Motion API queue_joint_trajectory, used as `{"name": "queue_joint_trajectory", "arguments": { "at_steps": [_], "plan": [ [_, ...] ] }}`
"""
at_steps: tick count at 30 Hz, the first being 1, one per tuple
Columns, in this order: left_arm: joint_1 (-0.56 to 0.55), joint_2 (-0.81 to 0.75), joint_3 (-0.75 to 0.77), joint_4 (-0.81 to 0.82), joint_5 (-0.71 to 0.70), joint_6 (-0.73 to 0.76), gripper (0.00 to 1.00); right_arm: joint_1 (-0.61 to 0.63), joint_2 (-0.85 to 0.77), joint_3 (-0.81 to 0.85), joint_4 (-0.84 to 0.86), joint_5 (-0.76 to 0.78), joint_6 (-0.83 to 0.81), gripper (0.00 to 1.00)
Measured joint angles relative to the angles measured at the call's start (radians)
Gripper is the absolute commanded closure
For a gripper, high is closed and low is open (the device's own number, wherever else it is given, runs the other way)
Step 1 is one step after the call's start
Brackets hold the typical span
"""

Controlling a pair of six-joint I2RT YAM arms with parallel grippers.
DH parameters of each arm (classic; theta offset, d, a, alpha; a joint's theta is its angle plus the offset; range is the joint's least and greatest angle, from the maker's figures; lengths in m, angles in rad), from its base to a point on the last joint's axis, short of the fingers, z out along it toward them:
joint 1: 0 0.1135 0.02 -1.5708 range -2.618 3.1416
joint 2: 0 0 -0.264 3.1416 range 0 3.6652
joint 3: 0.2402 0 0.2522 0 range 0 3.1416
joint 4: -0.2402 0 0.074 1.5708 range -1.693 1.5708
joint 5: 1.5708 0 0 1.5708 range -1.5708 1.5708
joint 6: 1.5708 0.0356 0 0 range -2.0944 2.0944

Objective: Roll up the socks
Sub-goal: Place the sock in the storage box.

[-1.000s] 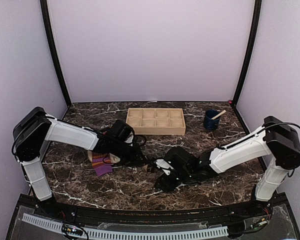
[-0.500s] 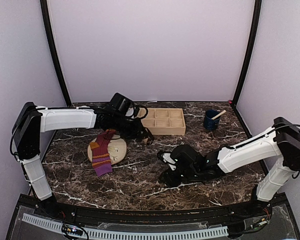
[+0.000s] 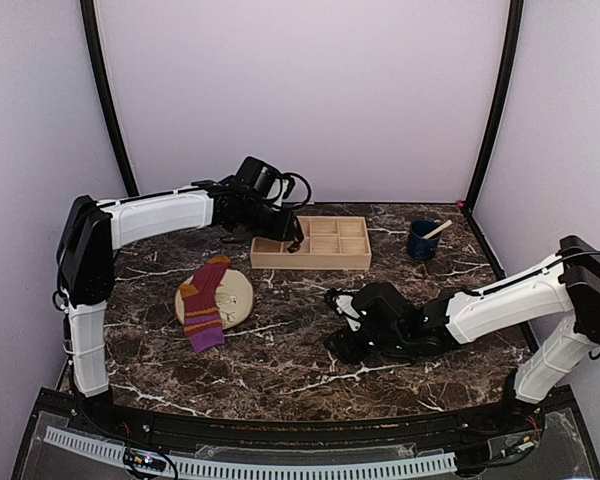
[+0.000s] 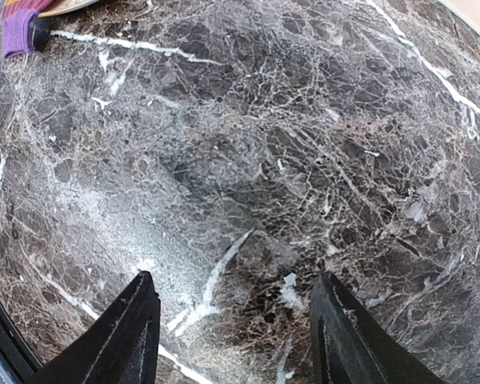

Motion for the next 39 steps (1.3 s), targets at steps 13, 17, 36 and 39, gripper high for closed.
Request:
{"name": "queue_joint_trajectory", "arguments": {
  "at_steps": [13, 17, 36, 39],
  "plan": [
    [0.000, 0.047, 0.008, 0.004, -0.334, 0.288, 1.00, -0.005, 0.001, 0.000, 0.014, 0.003, -0.014, 0.41],
    [0.000, 0.050, 0.008, 0.005, -0.383, 0.360, 1.00, -0.007, 0.007, 0.001, 0.015, 0.002, -0.015, 0.41],
    [0.015, 0.122, 0.013, 0.008, -0.372, 0.516, 1.00, -0.015, 0.016, 0.017, 0.014, 0.000, -0.040, 0.41],
    [0.023, 0.123, 0.013, 0.021, -0.378, 0.523, 1.00, -0.015, 0.016, 0.024, 0.014, -0.001, -0.040, 0.41]
  ]
}}
